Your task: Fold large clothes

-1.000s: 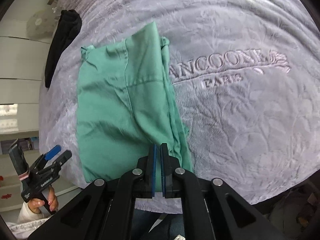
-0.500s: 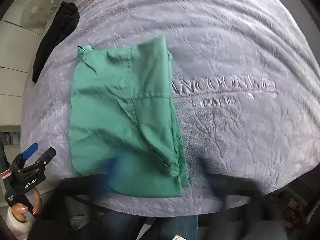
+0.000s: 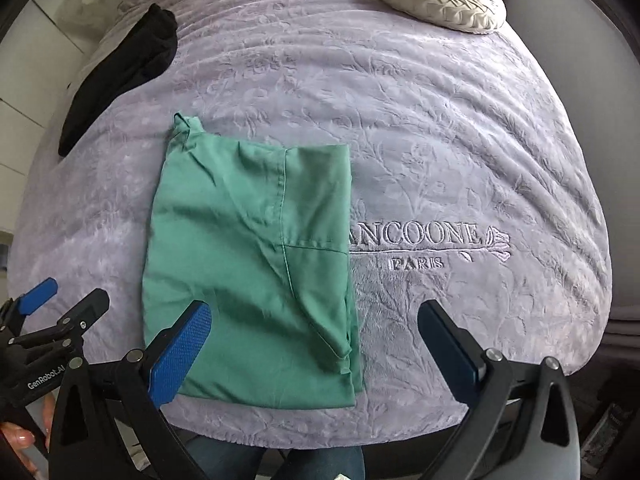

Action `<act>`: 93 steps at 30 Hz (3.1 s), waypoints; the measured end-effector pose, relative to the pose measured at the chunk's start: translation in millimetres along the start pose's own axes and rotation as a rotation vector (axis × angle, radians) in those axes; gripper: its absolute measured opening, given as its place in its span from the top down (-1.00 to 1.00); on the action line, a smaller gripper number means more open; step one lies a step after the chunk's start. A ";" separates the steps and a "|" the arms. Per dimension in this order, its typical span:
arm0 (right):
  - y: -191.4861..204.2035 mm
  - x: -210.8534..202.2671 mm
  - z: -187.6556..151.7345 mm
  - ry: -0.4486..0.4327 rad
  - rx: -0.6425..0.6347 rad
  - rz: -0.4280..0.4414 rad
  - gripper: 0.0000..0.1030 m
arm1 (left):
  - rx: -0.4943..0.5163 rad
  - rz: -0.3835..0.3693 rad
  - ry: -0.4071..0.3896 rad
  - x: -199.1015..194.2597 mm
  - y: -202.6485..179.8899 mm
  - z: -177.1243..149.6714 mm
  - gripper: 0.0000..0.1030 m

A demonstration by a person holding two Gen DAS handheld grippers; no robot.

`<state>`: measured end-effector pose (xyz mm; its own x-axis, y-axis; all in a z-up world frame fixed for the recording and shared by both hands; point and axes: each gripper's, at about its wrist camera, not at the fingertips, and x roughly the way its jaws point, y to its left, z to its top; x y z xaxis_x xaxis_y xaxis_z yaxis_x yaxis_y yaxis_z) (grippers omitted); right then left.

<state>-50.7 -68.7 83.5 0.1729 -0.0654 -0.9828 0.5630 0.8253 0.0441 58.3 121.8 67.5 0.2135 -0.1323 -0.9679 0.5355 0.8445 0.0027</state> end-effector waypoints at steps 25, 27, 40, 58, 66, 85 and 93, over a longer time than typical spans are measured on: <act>0.5 2.8 1.2 0.016 0.019 -0.001 -0.99 | -0.008 0.011 0.002 -2.5 -3.1 0.9 -1.00; -0.1 2.9 1.4 0.015 0.022 -0.004 -0.99 | -0.002 0.012 0.005 -1.3 -3.3 2.5 -1.00; -0.6 3.9 2.2 0.016 0.024 -0.006 -0.99 | 0.000 0.013 0.007 -0.1 -3.2 3.8 -1.00; -1.4 7.3 4.6 0.027 0.017 -0.008 -0.99 | 0.002 0.011 0.014 2.9 -2.1 4.6 -1.00; -0.9 8.8 4.6 0.030 0.017 -0.010 -0.99 | 0.009 0.015 0.021 6.3 0.8 4.5 -1.00; -1.3 9.2 4.6 0.031 0.014 -0.011 -0.99 | 0.012 0.017 0.023 6.0 0.1 3.9 -1.00; -1.3 9.8 3.7 0.032 0.015 -0.012 -0.99 | 0.016 0.019 0.025 6.2 0.3 4.9 -1.00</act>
<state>-46.8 -72.5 74.5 0.1405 -0.0575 -0.9884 0.5772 0.8159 0.0346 63.8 118.7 62.7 0.2033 -0.1027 -0.9737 0.5443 0.8385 0.0252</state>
